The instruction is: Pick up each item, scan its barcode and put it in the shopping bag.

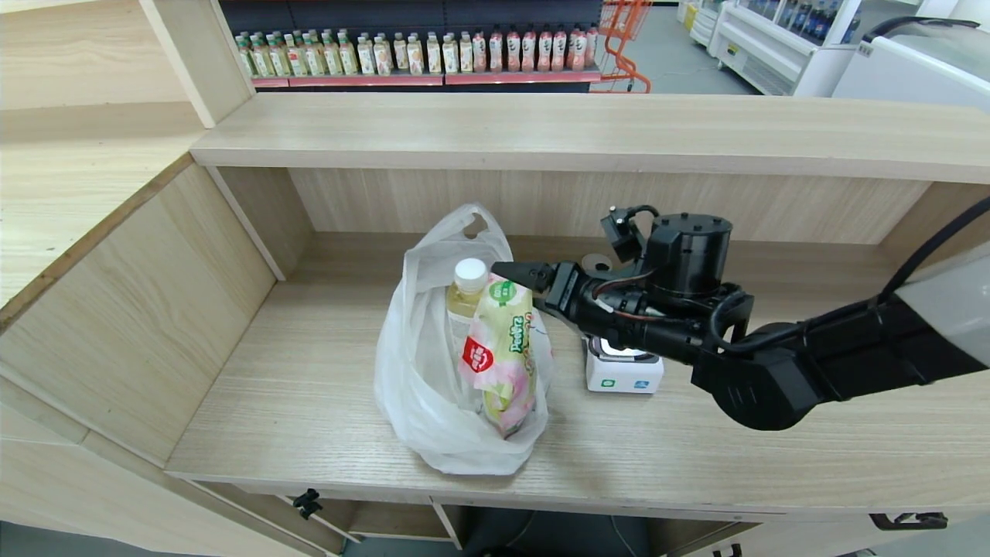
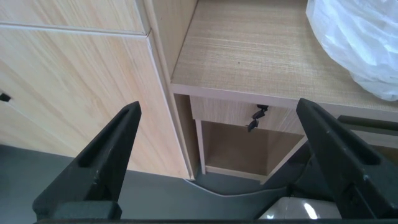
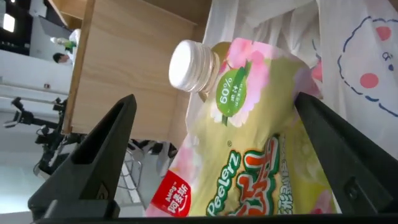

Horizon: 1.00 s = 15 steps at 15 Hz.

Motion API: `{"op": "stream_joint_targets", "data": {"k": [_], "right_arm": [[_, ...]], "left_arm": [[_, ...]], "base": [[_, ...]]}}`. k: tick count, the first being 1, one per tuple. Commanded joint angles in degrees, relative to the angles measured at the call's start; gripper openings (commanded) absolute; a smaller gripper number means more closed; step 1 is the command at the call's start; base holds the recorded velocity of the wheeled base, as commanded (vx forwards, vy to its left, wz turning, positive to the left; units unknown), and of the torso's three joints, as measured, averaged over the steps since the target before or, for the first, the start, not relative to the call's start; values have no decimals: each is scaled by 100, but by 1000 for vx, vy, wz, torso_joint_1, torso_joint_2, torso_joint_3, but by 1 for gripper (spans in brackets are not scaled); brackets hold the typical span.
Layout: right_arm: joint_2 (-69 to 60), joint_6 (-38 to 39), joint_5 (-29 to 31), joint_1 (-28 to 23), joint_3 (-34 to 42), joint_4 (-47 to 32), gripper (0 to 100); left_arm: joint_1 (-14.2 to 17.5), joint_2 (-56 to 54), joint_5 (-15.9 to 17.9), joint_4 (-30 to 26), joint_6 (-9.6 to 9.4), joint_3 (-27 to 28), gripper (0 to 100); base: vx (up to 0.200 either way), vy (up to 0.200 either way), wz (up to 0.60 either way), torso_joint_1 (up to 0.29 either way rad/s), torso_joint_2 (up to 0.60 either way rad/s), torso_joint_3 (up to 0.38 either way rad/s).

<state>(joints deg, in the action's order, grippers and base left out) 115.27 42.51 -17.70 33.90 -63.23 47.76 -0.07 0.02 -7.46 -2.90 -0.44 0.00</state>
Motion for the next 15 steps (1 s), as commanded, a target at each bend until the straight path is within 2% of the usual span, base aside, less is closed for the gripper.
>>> {"op": "stream_joint_targets", "data": {"k": [1, 4, 5, 7, 8, 9, 10, 11, 13, 15], "right_arm": [[-172, 3, -23, -59, 22, -39, 100], [-1174, -50, -322, -253, 689, -267, 100], [-1754, -278, -454, -411, 1032, -452, 100], [-2879, -1227, -541, -771, 1709, -909, 100], [-3775, -2282, -410, -1219, 2351, -1498, 100], [-4391, -3152, 47, -1676, 2939, -1876, 100], [-5094, -3644, 689, -2037, 3634, -2034, 100], [-5815, -3680, 1181, -2186, 4231, -2043, 100], [-7194, -3750, 1735, -2256, 5269, -2324, 100], [-9119, -4137, 1761, -2995, 6244, -3177, 100]], "left_arm": [[-1, -2, -1, 0, 0, 0, 100], [-1, -2, -1, 0, 0, 0, 100], [-1, -2, -1, 0, 0, 0, 100], [-1, -2, -1, 0, 0, 0, 100], [-1, -2, -1, 0, 0, 0, 100], [-1, -2, -1, 0, 0, 0, 100], [-1, -2, -1, 0, 0, 0, 100], [7, -2, -1, 0, 0, 0, 100], [-1, -2, -1, 0, 0, 0, 100], [-1, -2, -1, 0, 0, 0, 100]], "base": [[0, 0, 0, 0, 0, 0], [0, 0, 0, 0, 0, 0], [0, 0, 0, 0, 0, 0], [0, 0, 0, 0, 0, 0], [0, 0, 0, 0, 0, 0], [0, 0, 0, 0, 0, 0], [0, 0, 0, 0, 0, 0], [0, 0, 0, 0, 0, 0], [0, 0, 0, 0, 0, 0], [0, 0, 0, 0, 0, 0]]}}
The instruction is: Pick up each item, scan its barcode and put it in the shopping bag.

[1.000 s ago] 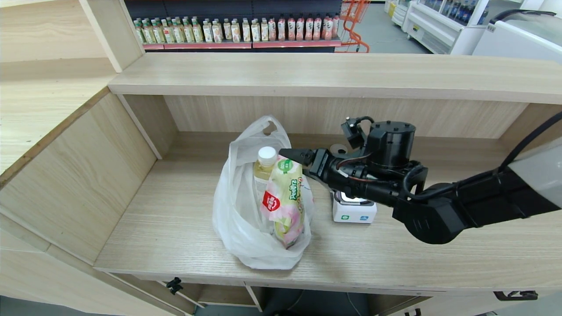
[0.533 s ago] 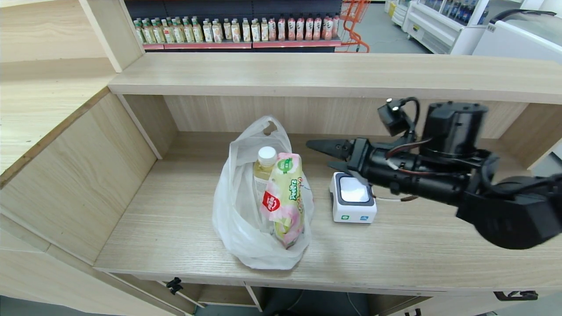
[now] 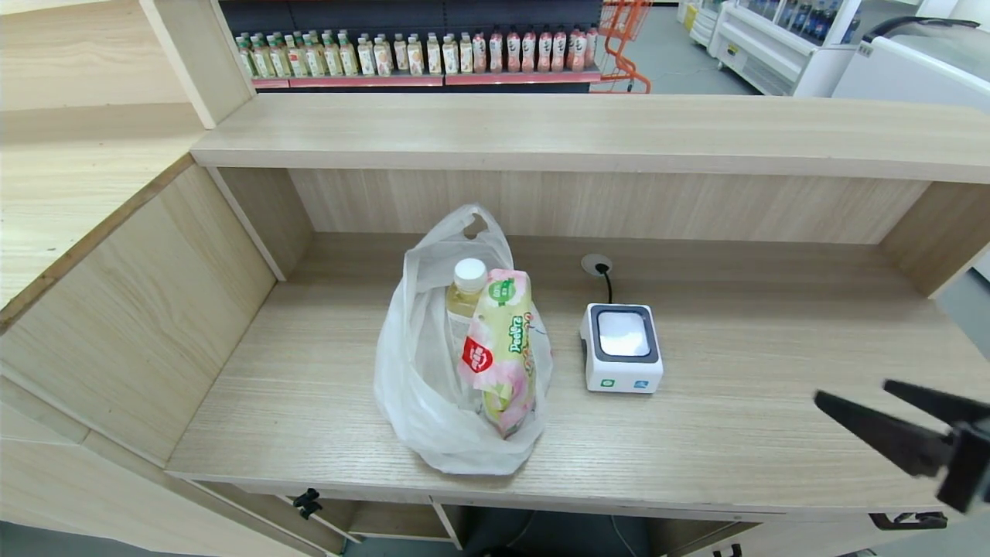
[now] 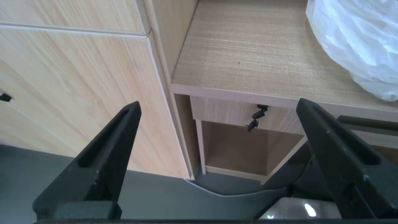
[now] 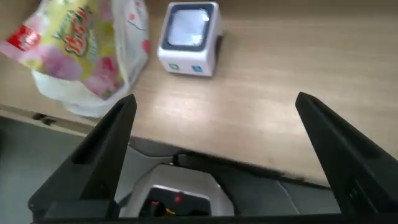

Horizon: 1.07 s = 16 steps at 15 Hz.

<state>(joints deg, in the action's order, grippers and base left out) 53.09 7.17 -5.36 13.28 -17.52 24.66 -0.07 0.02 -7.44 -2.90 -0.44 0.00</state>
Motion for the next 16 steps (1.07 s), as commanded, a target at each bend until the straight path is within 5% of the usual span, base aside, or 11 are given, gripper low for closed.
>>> {"op": "stream_joint_targets", "data": {"k": [1, 3, 5, 13, 14, 16], "right_arm": [[-3771, -629, 510, -1328, 1752, -1332, 100], [-4896, -638, 352, -1424, 1655, -2501, 100], [-5309, -1183, 475, -1328, 1752, -2334, 100], [-5309, -734, 844, -1328, 1752, -2449, 100], [-5309, -831, 844, -1328, 1752, -2457, 0], [-5309, -822, 835, -1328, 1752, -2449, 0]], "left_arm": [[7, -2, -3, 0, 0, 0, 100], [-1, -2, -3, 0, 0, 0, 100], [-1, -2, -3, 0, 0, 0, 100], [-1, -2, -3, 0, 0, 0, 100], [-1, -2, -3, 0, 0, 0, 100], [-1, -2, -3, 0, 0, 0, 100]], "base": [[0, 0, 0, 0, 0, 0], [0, 0, 0, 0, 0, 0], [0, 0, 0, 0, 0, 0], [0, 0, 0, 0, 0, 0], [0, 0, 0, 0, 0, 0], [0, 0, 0, 0, 0, 0]]}}
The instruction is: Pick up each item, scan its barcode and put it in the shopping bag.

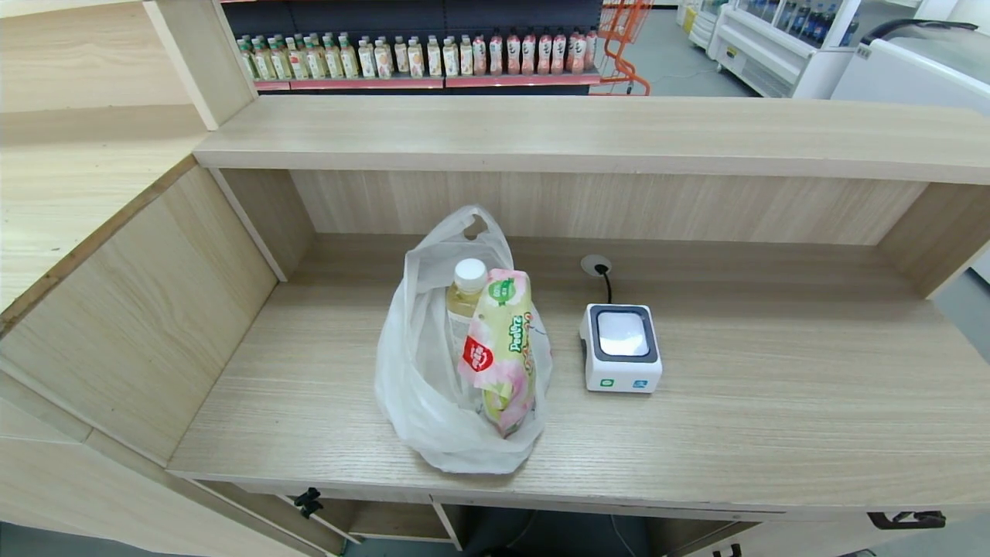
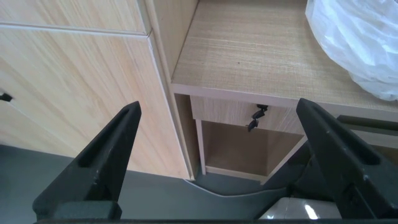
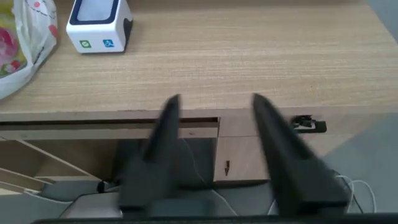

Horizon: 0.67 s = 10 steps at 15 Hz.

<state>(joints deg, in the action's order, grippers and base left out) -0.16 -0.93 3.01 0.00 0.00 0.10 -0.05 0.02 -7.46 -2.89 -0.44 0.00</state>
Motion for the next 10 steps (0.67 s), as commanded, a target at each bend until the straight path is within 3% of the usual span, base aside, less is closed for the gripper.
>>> {"op": "stream_joint_targets", "data": {"k": [1, 6, 10], "right_arm": [[16, 66, -2, 0, 0, 8, 0], [16, 145, 7, 0, 0, 8, 0], [16, 145, 7, 0, 0, 8, 0]], "left_arm": [[5, -2, -1, -1, 0, 0, 100], [-4, -2, 8, -1, -35, 0, 100], [-4, -2, -1, -1, -35, 0, 100]], "base": [[0, 0, 0, 0, 0, 0], [0, 0, 0, 0, 0, 0], [200, -200, 0, 0, -2, 2]]}}
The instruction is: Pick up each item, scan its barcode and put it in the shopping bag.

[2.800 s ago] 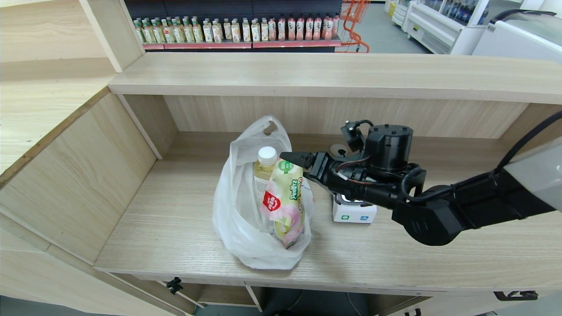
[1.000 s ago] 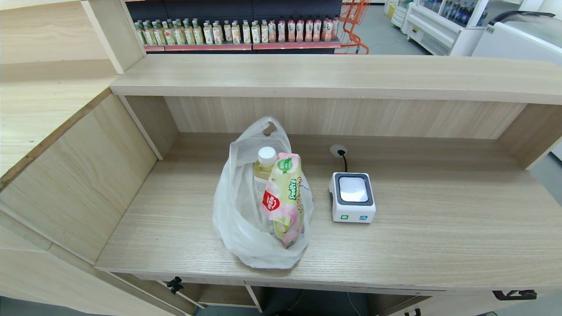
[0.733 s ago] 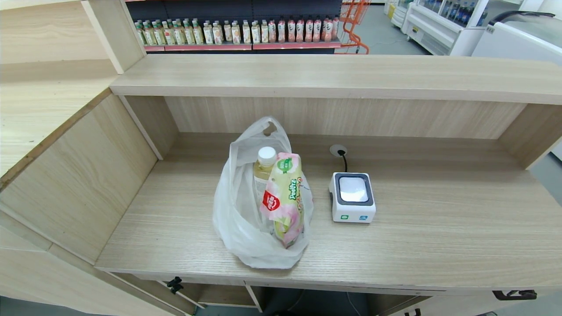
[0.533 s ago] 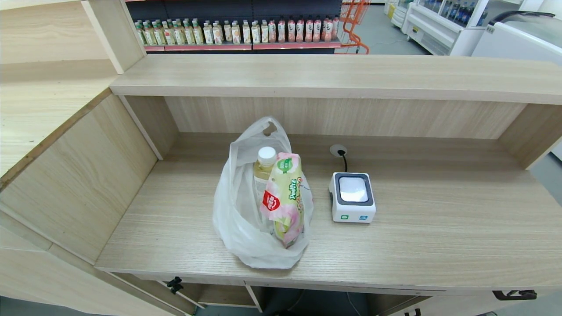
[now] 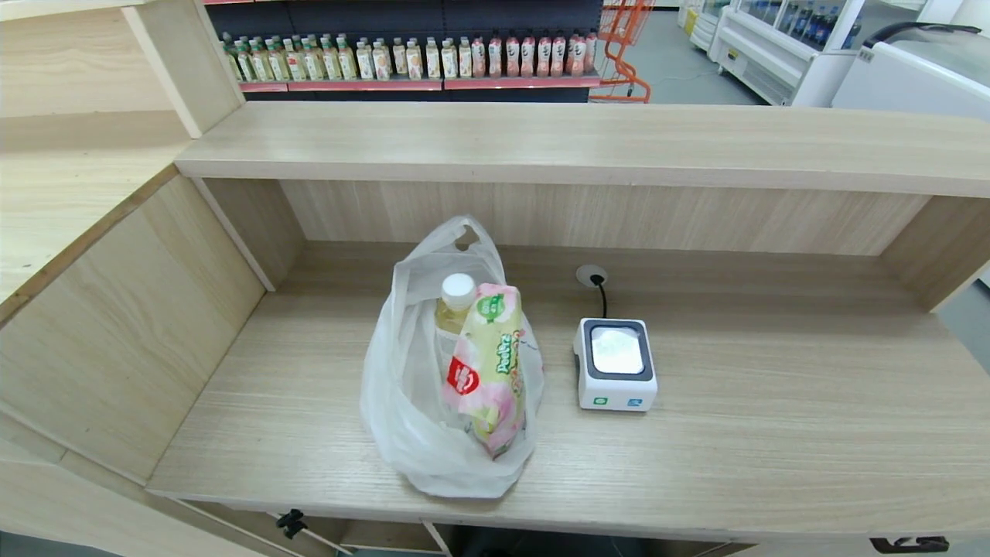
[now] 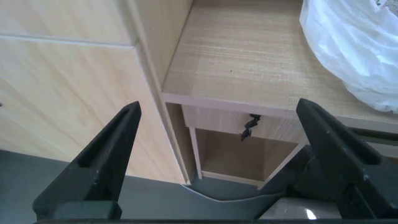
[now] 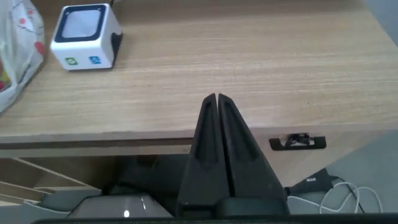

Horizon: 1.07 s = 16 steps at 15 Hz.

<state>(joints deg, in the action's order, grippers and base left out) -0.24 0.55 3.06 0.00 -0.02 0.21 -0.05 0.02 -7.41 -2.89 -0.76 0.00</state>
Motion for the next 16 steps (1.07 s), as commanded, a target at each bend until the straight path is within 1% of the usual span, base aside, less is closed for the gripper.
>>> {"op": "stream_joint_targets", "data": {"k": [1, 9, 11, 16], "right_arm": [[24, -2, 2, 0, 2, -3, 0], [24, -2, 2, 0, 2, -3, 0], [24, -2, 2, 0, 2, -3, 0], [24, -2, 2, 0, 2, -3, 0]], "left_arm": [[-4, -2, -6, -1, 14, 0, 100], [-4, -2, -6, -1, 14, 0, 100], [-4, -2, -6, -1, 5, 0, 100], [-4, -2, -6, -1, 14, 0, 100]], "base": [[0, 0, 0, 0, 0, 0], [0, 0, 0, 0, 0, 0], [200, 0, 0, 7, 2, 2], [0, 0, 0, 0, 0, 0]]}}
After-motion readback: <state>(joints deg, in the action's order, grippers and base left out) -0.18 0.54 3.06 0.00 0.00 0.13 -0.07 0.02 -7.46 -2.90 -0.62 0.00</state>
